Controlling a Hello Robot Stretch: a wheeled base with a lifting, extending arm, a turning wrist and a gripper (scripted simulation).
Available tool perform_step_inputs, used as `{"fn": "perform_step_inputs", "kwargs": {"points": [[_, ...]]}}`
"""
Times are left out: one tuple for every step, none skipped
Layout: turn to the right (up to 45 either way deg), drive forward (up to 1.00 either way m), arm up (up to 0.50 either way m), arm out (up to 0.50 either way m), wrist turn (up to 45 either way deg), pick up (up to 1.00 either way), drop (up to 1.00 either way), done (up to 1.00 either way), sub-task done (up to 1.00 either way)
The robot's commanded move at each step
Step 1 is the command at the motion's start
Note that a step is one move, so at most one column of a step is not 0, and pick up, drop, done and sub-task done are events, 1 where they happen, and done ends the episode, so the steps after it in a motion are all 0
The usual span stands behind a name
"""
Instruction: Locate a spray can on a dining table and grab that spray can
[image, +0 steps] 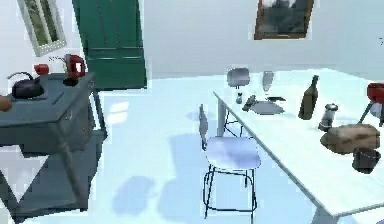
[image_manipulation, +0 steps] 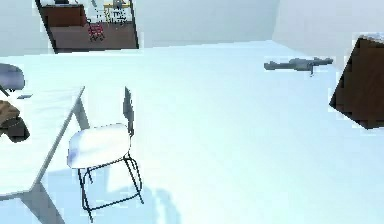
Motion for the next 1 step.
{"fn": "perform_step_inputs", "kwargs": {"points": [[0.0,0.40,0.00,0.00,0.0,0.00,0.00,0.00,0.00]]}}
